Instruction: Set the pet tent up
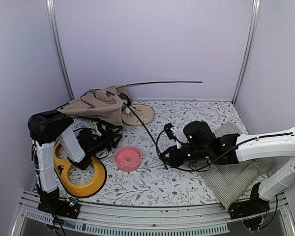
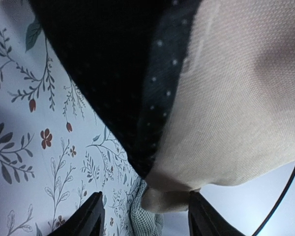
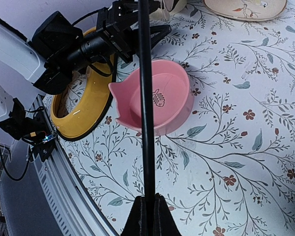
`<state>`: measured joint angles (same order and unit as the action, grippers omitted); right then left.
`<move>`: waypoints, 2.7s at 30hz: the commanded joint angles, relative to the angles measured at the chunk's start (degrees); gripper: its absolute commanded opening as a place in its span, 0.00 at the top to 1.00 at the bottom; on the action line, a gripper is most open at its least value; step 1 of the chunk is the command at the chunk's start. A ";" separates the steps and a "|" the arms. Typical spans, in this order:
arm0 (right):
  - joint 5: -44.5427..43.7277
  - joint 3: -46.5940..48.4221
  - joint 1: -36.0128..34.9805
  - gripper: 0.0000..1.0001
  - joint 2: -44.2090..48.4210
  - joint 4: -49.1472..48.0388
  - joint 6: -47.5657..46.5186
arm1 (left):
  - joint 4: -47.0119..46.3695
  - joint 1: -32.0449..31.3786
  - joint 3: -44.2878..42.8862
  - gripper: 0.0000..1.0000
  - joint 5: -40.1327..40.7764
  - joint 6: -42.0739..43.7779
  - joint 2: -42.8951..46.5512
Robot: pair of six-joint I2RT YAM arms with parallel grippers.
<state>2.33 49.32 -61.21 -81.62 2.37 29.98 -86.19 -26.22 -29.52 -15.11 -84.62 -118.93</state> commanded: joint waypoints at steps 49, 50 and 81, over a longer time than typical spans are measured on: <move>0.13 2.58 0.61 1.00 -2.31 -6.16 0.63 | -17.48 -1.12 -1.73 0.49 0.00 2.17 -0.24; 0.20 2.64 0.65 1.00 -2.32 -6.11 0.57 | -17.25 -1.02 -1.99 0.49 0.00 2.35 -0.31; -1.93 3.47 1.21 1.00 -0.89 -7.05 1.81 | 41.84 -3.06 -10.66 1.00 1.48 25.54 25.81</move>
<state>3.42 50.37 -60.97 -83.64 -1.28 30.50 -56.60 -27.62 -38.70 -14.24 -66.41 -97.17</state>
